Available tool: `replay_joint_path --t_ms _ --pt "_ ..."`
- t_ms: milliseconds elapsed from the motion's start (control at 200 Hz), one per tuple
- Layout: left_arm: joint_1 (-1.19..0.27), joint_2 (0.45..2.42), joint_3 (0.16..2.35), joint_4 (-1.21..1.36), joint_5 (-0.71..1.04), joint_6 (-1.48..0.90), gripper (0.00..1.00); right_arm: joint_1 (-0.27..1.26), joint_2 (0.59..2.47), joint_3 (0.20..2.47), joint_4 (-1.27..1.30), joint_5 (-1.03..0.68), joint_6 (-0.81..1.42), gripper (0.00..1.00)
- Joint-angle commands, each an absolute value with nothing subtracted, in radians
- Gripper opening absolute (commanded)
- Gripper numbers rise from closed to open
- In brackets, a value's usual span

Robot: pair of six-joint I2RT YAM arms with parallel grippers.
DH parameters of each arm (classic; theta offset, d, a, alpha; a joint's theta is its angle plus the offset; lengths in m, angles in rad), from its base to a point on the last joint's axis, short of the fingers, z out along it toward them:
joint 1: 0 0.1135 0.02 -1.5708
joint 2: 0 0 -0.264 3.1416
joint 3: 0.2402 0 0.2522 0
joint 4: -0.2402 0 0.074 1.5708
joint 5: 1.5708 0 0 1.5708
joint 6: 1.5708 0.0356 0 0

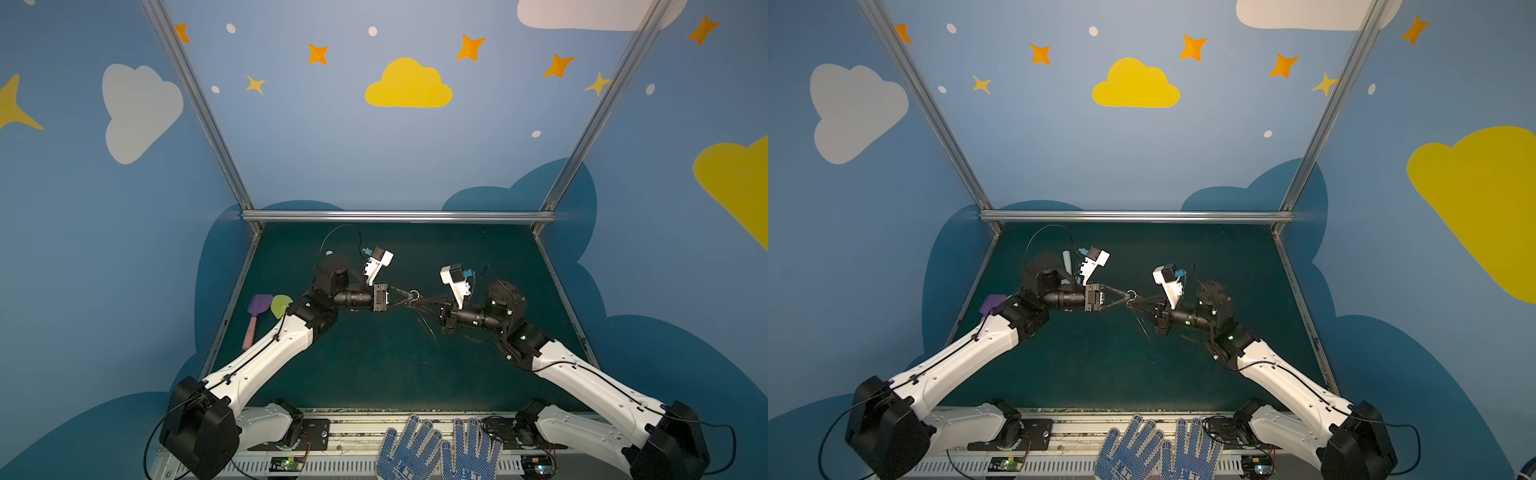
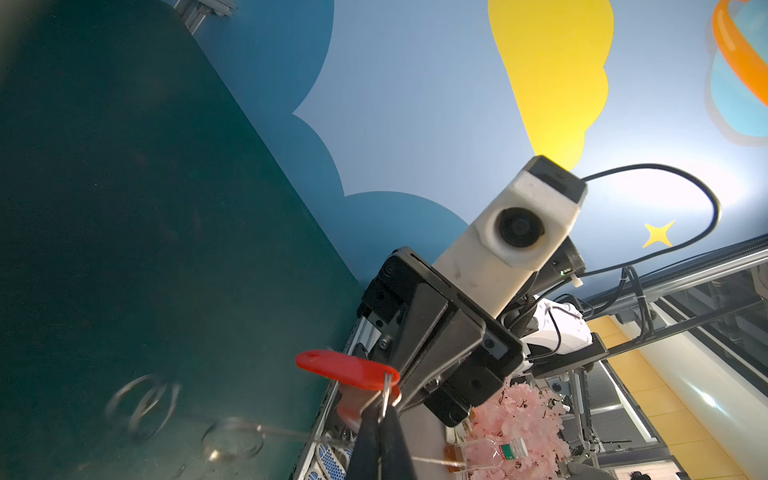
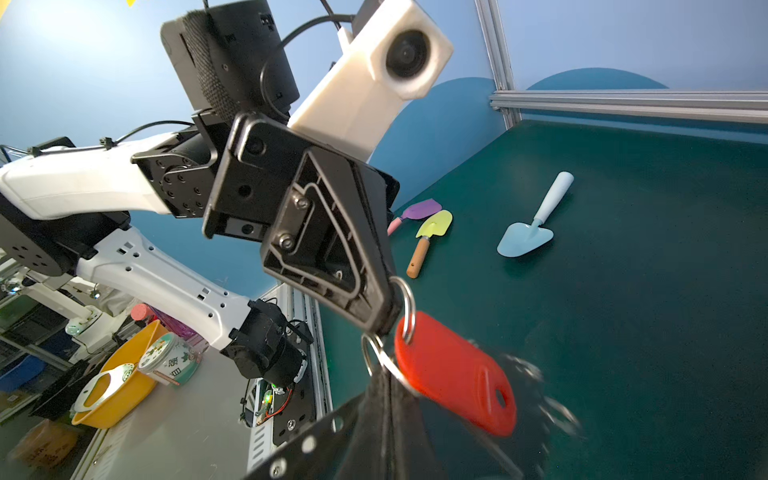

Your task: Put the keys on the keyring

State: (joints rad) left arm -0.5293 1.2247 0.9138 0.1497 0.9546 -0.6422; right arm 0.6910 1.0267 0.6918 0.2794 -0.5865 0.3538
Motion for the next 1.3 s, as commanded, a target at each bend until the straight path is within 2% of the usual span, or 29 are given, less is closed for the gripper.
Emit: replay_joint_path --t_ms 0,130,260,355,421,656,791,996,1297 --pt "-0.531 1.179 0.888 0.163 0.945 -0.629 0.10 0.693 0.987 0.715 0.201 -0.531 0.313 0.00" --pt "-0.531 1.157 0.857 0.181 0.926 -0.642 0.16 0.690 0.968 0.741 0.118 -0.500 0.288 0.00" --pt "-0.530 1.141 0.845 0.162 0.896 -0.635 0.37 0.691 0.970 0.793 -0.001 -0.464 0.232 0.00" --pt "-0.523 1.126 0.846 0.113 0.838 -0.618 0.38 0.697 0.999 0.879 -0.189 -0.428 0.144 0.00" --pt "-0.519 1.129 0.870 0.023 0.771 -0.589 0.45 0.700 1.030 0.940 -0.321 -0.433 0.066 0.00" --pt "-0.515 1.199 0.948 -0.097 0.753 -0.572 0.51 0.716 1.096 1.028 -0.546 -0.347 -0.076 0.00" --pt "-0.517 1.232 0.944 -0.066 0.814 -0.596 0.53 0.731 1.114 1.060 -0.627 -0.372 -0.148 0.00" --pt "-0.536 1.293 0.968 -0.041 0.909 -0.591 0.56 0.749 1.072 1.048 -0.601 -0.410 -0.218 0.00" --pt "-0.591 1.383 1.064 -0.184 0.976 -0.501 0.58 0.767 1.065 1.045 -0.583 -0.442 -0.276 0.00"
